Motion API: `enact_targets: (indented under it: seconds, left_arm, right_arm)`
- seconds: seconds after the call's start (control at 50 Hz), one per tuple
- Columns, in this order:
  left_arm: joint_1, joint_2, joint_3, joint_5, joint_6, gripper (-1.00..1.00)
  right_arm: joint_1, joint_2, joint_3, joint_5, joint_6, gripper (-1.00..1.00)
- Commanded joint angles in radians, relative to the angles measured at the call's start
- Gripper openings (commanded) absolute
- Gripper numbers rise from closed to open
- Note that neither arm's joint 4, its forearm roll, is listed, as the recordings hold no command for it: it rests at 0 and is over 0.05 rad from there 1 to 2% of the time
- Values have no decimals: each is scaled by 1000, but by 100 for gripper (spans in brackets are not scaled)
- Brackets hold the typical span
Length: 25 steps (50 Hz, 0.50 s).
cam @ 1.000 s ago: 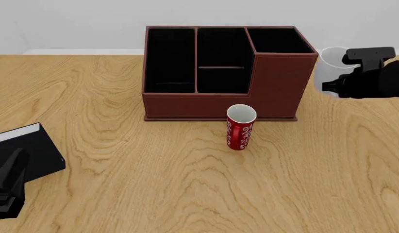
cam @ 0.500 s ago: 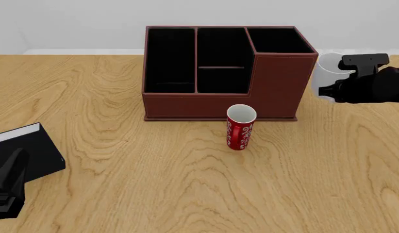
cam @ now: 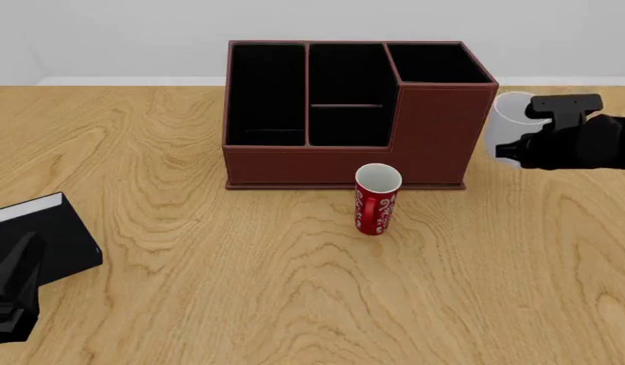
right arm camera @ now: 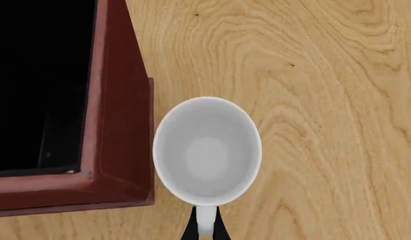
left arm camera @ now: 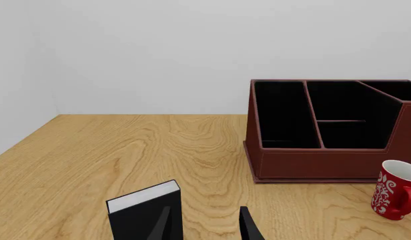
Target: Pick up the white mug and place it to the right of the caddy.
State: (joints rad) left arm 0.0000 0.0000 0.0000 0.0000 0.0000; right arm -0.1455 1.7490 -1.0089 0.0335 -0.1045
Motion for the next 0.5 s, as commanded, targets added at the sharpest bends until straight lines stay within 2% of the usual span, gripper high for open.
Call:
enact_targets:
  seconds: [0.02,0.5]
  left_arm:
    - [0,0,0,0,0,100]
    - [0,0,0,0,0,100]
  right_arm:
    - [0,5,1,-9,12,-100]
    - [10,24,7,-25,18,-100]
